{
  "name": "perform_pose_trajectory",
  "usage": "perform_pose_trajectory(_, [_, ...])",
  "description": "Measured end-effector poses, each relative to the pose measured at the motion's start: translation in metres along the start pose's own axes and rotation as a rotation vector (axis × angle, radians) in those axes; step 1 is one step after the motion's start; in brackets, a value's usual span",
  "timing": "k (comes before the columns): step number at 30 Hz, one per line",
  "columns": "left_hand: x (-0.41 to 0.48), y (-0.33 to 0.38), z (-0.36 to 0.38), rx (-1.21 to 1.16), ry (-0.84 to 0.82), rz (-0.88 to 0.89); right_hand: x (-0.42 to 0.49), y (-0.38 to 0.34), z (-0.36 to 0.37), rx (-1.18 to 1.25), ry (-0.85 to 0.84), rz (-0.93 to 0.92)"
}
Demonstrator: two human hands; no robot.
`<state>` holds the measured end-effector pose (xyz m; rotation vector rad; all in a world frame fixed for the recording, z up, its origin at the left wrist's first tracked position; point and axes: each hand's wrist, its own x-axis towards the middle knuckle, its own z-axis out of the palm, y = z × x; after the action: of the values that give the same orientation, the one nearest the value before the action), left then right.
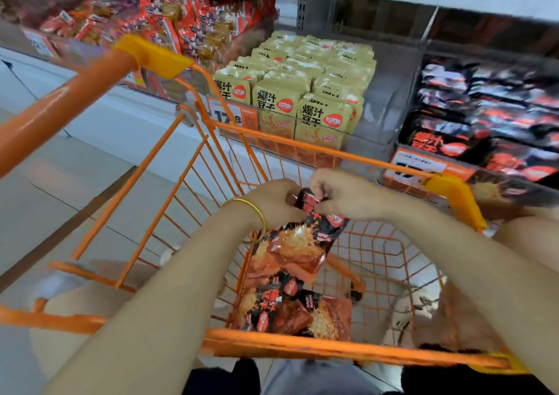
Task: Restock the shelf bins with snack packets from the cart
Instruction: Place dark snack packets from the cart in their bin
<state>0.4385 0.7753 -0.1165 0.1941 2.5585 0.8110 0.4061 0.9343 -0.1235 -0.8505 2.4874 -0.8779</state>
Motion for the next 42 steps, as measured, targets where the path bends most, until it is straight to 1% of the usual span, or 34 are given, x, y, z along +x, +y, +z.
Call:
perform_pose_trajectory(3, [-0.005,0.021,0.005,-0.16,0.048,0.08,-0.027,0.0,-0.017,0.097,0.127,0.032])
perform_pose_trajectory(5, [-0.007,0.038,0.007,-0.286,0.052,0.148,-0.049,0.006,-0.025,0.286,0.262,0.112])
perform_pose_trajectory(7, [-0.006,0.059,0.008,-0.354,0.077,0.198,-0.075,0.01,-0.035,0.486,0.429,0.155])
perform_pose_trajectory(8, [-0.004,0.071,0.008,-0.397,0.098,0.218,-0.089,0.011,-0.04,0.543,0.5,0.172])
perform_pose_trajectory(10, [0.004,0.098,0.007,-0.472,0.141,0.264,-0.116,0.012,-0.05,0.601,0.596,0.189])
perform_pose_trajectory(12, [0.014,0.127,0.008,-0.492,0.172,0.335,-0.139,0.017,-0.058,0.651,0.682,0.155])
perform_pose_trajectory(14, [0.021,0.158,0.011,-0.473,0.168,0.423,-0.156,0.025,-0.067,0.577,0.8,0.131])
perform_pose_trajectory(16, [0.029,0.188,0.018,-0.445,0.179,0.508,-0.172,0.034,-0.08,0.476,0.946,0.121])
perform_pose_trajectory(18, [0.034,0.217,0.027,-0.448,0.188,0.591,-0.187,0.042,-0.095,0.426,1.094,0.092])
perform_pose_trajectory(21, [0.044,0.253,0.041,-0.439,0.235,0.726,-0.205,0.053,-0.115,0.307,1.268,0.09])
perform_pose_trajectory(24, [0.057,0.278,0.056,-0.371,0.307,0.805,-0.219,0.069,-0.126,0.215,1.303,0.121])
perform_pose_trajectory(28, [0.075,0.29,0.075,-0.282,0.325,0.822,-0.232,0.092,-0.128,0.115,1.325,0.185])
perform_pose_trajectory(31, [0.086,0.291,0.085,-0.171,0.349,0.803,-0.236,0.107,-0.129,0.079,1.318,0.265])
perform_pose_trajectory(33, [0.09,0.289,0.09,-0.038,0.375,0.781,-0.238,0.113,-0.128,0.062,1.303,0.314])
perform_pose_trajectory(35, [0.094,0.29,0.094,0.133,0.436,0.731,-0.239,0.118,-0.127,-0.028,1.266,0.357])
perform_pose_trajectory(37, [0.097,0.29,0.097,0.261,0.491,0.698,-0.239,0.122,-0.124,-0.174,1.213,0.421])
perform_pose_trajectory(39, [0.1,0.288,0.101,0.307,0.521,0.715,-0.24,0.125,-0.124,-0.254,1.201,0.456])
perform_pose_trajectory(42, [0.104,0.285,0.106,0.33,0.556,0.733,-0.241,0.127,-0.125,-0.29,1.208,0.496])
